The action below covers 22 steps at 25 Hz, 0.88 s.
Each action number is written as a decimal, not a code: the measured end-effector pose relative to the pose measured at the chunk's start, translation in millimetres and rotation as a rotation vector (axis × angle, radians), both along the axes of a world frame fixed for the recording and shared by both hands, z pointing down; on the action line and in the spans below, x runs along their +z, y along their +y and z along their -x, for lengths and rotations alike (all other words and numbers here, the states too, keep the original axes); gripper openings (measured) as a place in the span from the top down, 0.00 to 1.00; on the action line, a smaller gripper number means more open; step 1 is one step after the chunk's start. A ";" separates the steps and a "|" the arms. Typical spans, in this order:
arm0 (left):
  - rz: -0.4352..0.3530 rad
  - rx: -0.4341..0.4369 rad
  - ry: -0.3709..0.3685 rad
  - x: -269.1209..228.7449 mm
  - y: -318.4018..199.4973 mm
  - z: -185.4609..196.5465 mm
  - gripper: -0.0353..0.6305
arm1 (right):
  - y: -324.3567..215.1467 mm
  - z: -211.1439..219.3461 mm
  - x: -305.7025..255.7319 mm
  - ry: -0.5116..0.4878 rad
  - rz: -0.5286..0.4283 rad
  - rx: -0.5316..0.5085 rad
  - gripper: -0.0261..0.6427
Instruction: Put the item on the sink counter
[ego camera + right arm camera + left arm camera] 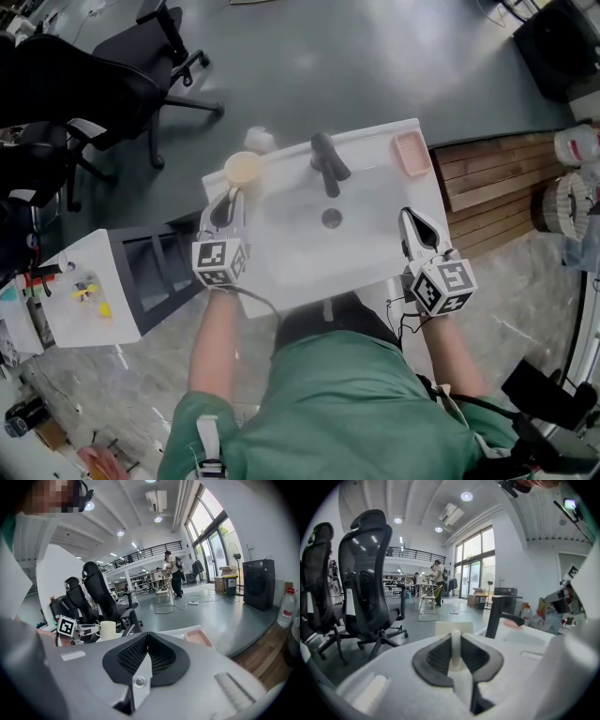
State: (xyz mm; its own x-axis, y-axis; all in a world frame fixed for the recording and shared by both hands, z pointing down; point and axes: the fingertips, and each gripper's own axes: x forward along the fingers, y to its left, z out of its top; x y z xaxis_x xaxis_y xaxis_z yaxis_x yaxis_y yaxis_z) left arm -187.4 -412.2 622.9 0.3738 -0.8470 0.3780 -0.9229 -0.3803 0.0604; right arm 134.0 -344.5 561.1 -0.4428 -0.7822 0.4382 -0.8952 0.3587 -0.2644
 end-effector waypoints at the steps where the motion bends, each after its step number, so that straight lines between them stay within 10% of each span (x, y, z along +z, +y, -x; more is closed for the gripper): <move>1: 0.004 0.004 -0.001 3.7 -1.4 -0.9 0.89 | -0.2 0.3 1.1 -0.001 0.003 0.003 0.96; 22: 0.125 -0.012 -0.129 40.8 13.0 11.9 0.81 | 5.5 16.8 -7.5 -0.035 -0.007 -0.003 0.96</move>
